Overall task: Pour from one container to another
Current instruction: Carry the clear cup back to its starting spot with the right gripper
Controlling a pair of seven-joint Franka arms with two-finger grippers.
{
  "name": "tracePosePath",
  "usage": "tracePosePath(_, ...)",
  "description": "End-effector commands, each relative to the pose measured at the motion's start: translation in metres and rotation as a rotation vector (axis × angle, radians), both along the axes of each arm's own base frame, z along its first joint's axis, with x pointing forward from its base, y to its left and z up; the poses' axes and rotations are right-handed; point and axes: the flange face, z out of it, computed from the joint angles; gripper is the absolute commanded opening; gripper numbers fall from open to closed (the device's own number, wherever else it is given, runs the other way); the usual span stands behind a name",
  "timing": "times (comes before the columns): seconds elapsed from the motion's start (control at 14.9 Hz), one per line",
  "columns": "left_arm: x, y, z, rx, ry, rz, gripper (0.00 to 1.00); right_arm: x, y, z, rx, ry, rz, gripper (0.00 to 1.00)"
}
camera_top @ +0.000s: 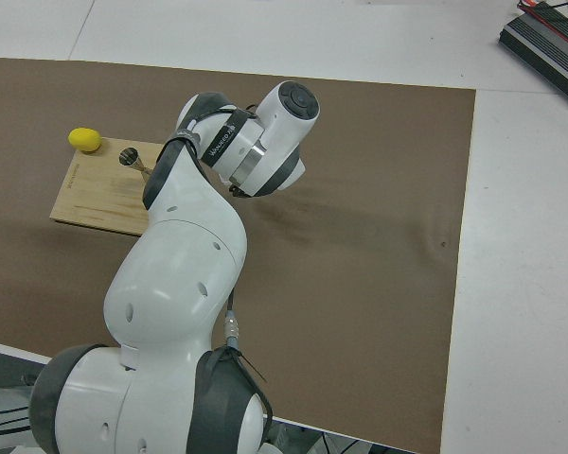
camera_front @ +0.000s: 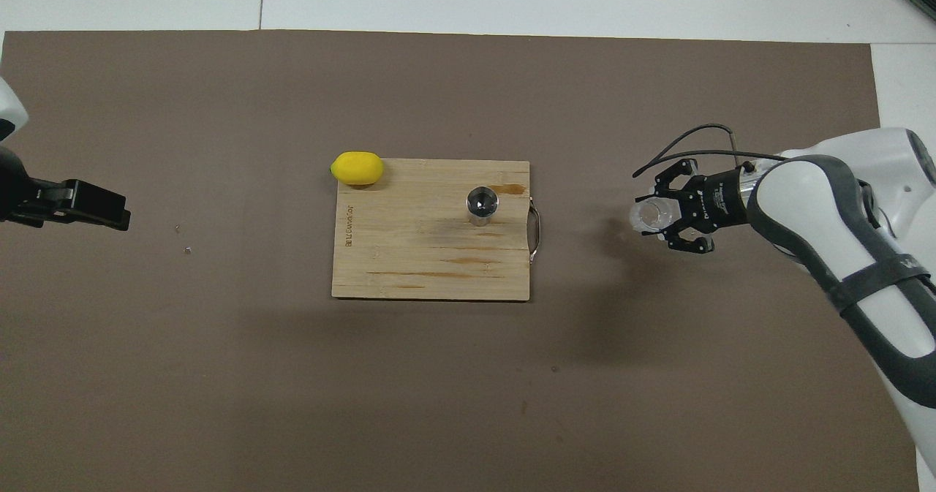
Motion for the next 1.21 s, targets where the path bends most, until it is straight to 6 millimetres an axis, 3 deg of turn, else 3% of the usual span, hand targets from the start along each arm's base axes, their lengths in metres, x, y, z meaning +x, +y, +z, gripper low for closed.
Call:
tracePosePath(0.0,-0.007,0.002,0.003,0.012,-0.011,0.000,1.00,-0.022,-0.036,-0.014,0.063,-0.036,0.013,0.00)
tracePosePath(0.2,-0.007,0.002,0.003,0.012,-0.010,0.000,1.00,-0.031,-0.073,-0.041,0.081,-0.041,0.024,0.02)
tracePosePath(0.47,-0.007,0.002,0.003,0.012,-0.011,0.000,1.00,-0.035,-0.088,-0.058,0.106,-0.036,0.021,0.09)
tracePosePath(0.54,-0.007,0.002,0.003,0.012,-0.011,0.000,1.00,-0.034,-0.087,-0.058,0.105,-0.036,0.016,0.26)
tracePosePath(0.61,-0.007,0.002,0.003,0.012,-0.011,0.000,1.00,-0.033,-0.086,-0.059,0.098,-0.034,0.007,0.76)
tracePosePath(0.67,-0.007,0.002,0.003,0.012,-0.011,0.000,1.00,-0.032,-0.083,-0.053,0.094,-0.035,0.002,0.97)
tracePosePath(0.94,-0.007,0.002,0.003,0.012,-0.008,0.000,1.00,-0.030,-0.084,0.007,0.041,-0.077,-0.008,1.00)
tracePosePath(1.14,-0.007,0.002,0.003,0.012,-0.011,0.000,1.00,-0.032,-0.086,0.054,-0.074,-0.130,0.103,1.00)
